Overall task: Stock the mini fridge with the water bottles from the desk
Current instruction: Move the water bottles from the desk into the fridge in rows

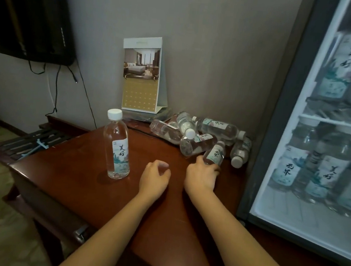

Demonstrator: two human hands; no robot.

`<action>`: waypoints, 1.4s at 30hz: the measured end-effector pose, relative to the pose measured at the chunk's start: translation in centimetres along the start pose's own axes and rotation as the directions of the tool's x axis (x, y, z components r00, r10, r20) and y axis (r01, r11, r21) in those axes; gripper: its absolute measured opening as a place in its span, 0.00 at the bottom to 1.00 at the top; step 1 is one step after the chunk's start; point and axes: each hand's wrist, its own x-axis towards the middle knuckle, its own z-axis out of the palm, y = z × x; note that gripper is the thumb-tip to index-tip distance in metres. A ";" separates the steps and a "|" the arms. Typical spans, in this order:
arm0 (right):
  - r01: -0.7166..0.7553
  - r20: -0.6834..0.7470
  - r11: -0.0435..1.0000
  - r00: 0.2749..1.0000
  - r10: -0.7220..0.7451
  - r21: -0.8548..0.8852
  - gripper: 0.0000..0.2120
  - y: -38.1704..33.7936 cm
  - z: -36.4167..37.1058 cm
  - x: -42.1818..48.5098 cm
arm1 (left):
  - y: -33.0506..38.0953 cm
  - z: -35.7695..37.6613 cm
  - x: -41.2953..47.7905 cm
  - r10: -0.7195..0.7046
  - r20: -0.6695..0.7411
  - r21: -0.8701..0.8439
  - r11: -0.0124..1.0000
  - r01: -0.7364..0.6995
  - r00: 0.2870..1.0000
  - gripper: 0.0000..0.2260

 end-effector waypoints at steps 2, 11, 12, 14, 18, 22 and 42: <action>0.023 0.018 1.000 1.000 -0.022 -0.013 0.18 0.3 -0.6 -1.3 | 0.2 0.3 0.2 -0.048 0.024 -0.068 0.996 0.049 0.999 0.07; 0.255 -0.099 0.948 0.966 -0.240 0.192 0.15 2.7 -2.2 -10.1 | 4.0 1.5 -1.5 -0.186 0.411 -0.396 0.846 0.358 0.893 0.09; 0.299 -0.126 0.927 0.953 -0.276 0.229 0.15 3.1 -2.1 -10.6 | 4.3 1.6 -1.9 -0.179 0.450 -0.398 0.837 0.376 0.875 0.09; 0.331 -0.198 0.868 0.941 -0.275 0.370 0.14 4.1 -2.1 -11.2 | 4.8 1.7 -2.7 -0.159 0.485 -0.409 0.828 0.383 0.860 0.07; 0.056 -0.147 0.558 0.982 0.119 0.828 0.11 6.7 -3.4 -9.9 | 5.6 1.4 -3.6 -0.157 0.490 -0.301 0.893 0.335 0.857 0.13; -0.123 0.100 0.590 0.992 0.071 0.798 0.19 6.0 -4.9 -9.0 | 7.0 1.7 -5.0 -0.141 0.529 -0.220 0.930 0.296 0.837 0.16; -0.203 0.201 0.003 0.969 -0.145 0.979 0.33 9.1 -4.4 -17.2 | 5.0 -3.1 -14.8 0.100 0.504 -0.638 0.713 0.292 0.858 0.24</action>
